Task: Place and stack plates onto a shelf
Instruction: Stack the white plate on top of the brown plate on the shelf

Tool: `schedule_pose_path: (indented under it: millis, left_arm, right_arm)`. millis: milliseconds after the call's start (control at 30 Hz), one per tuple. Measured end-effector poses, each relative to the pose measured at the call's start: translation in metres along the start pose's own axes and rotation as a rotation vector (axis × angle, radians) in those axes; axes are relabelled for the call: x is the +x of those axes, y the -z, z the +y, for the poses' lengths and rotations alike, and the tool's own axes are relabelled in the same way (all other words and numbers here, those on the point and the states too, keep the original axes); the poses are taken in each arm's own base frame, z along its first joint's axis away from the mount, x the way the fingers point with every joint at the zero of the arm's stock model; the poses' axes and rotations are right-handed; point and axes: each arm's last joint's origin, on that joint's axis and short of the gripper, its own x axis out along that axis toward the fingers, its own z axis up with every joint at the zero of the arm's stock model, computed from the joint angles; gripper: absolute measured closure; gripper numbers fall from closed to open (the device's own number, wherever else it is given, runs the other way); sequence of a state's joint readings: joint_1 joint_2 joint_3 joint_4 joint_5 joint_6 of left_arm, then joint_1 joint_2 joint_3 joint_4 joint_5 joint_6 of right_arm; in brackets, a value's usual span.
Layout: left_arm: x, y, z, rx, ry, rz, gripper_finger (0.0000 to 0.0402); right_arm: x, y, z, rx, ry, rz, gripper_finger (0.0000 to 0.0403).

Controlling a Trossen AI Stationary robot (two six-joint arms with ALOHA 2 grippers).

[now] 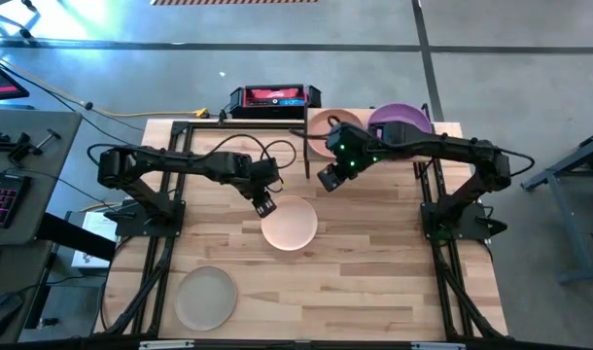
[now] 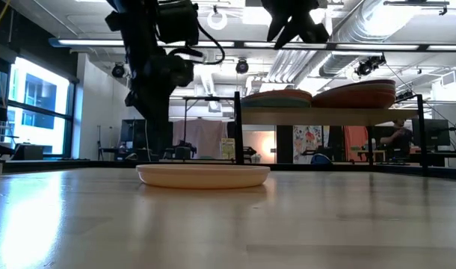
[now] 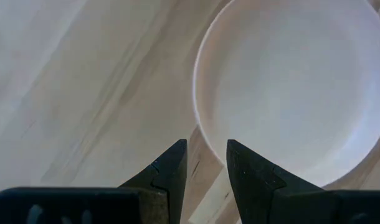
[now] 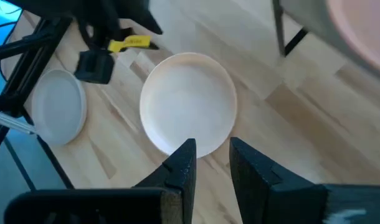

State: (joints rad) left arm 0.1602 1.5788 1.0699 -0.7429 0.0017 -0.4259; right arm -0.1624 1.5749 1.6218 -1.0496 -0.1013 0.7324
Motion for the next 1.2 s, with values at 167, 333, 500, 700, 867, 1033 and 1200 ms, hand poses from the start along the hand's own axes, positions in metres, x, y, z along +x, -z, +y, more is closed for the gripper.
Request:
schedule_pose_path:
  millis: [167,333,500,700,867,1033,1200]
  left_arm:
    - [0.019,0.002,-0.007,0.013,-0.021,0.050,0.0300]
    - [0.040,0.004,-0.011,0.023,-0.047,0.109,0.0300]
    - [0.056,0.008,-0.014,0.027,-0.070,0.161,0.0300]
    - [0.069,0.009,-0.014,0.008,-0.087,0.193,0.0300]
    - [0.071,0.008,-0.015,0.007,-0.075,0.182,0.0300]
    - [0.072,0.008,-0.016,0.007,-0.055,0.183,0.0302]
    - [0.072,0.008,-0.017,0.010,-0.050,0.183,0.0343]
  right_arm:
    - [0.002,0.016,0.016,0.004,0.021,-0.010,0.0327]
    - [0.003,0.031,0.030,-0.010,0.021,-0.009,0.0327]
    - [0.003,0.042,0.040,-0.014,0.020,-0.011,0.0327]
    - [0.003,0.051,0.046,-0.035,0.009,0.003,0.0327]
    - [0.003,0.052,0.047,-0.039,0.022,-0.016,0.0327]
    - [0.003,0.052,0.047,-0.039,0.025,-0.018,0.0327]
    - [0.003,0.052,0.047,-0.040,0.026,-0.018,0.0327]
